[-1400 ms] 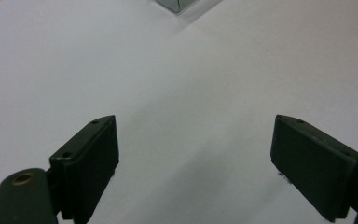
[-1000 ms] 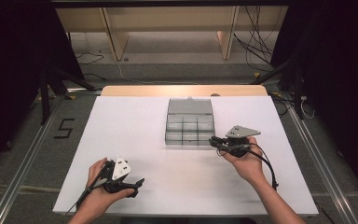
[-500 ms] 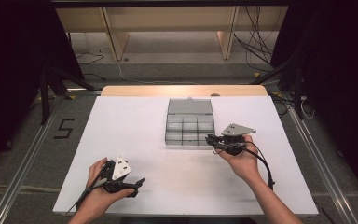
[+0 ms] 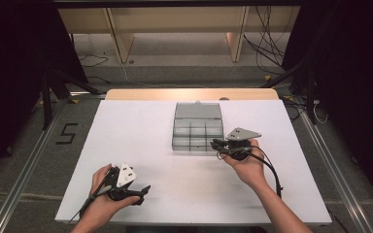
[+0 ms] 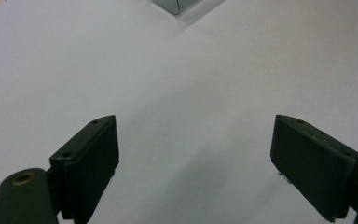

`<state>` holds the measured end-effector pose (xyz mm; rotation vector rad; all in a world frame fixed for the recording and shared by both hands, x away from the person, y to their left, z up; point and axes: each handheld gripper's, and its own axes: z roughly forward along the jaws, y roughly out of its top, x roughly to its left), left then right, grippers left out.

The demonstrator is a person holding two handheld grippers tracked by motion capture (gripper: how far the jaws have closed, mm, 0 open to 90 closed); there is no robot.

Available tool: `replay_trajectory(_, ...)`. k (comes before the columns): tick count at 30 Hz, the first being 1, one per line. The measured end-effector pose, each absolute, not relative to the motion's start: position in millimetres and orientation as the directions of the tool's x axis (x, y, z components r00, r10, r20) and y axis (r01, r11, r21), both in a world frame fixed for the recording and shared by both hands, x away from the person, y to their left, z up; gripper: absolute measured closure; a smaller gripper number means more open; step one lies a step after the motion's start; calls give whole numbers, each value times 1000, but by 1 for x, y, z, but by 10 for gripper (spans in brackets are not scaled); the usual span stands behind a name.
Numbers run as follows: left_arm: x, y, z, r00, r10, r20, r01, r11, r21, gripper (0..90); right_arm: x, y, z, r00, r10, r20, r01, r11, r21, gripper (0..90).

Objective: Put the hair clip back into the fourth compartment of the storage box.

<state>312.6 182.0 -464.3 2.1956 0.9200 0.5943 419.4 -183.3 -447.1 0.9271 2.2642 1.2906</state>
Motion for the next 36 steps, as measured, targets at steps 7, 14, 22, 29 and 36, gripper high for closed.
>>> replay_trajectory(7, 313, 182, -464, 648, 747, 148, 439, -525, 729, 151, 421, -180, -448, -713, 701, -1, 358, 366, 859, 812)
replay_trajectory(14, 313, 182, -464, 649, 746, 149, 439, -527, 727, 151, 422, -174, -447, -712, 702, -9, 354, 370, 859, 812)
replay_trajectory(22, 313, 182, -464, 649, 746, 149, 439, -527, 728, 151, 424, -171, -448, -711, 703, -8, 354, 368, 860, 812)
replay_trajectory(29, 313, 182, -464, 648, 748, 147, 439, -524, 729, 152, 426, -165, -447, -712, 702, -12, 351, 370, 860, 812)
replay_trajectory(36, 313, 182, -464, 648, 747, 148, 439, -525, 729, 151, 429, -156, -445, -717, 697, -23, 343, 381, 858, 812)
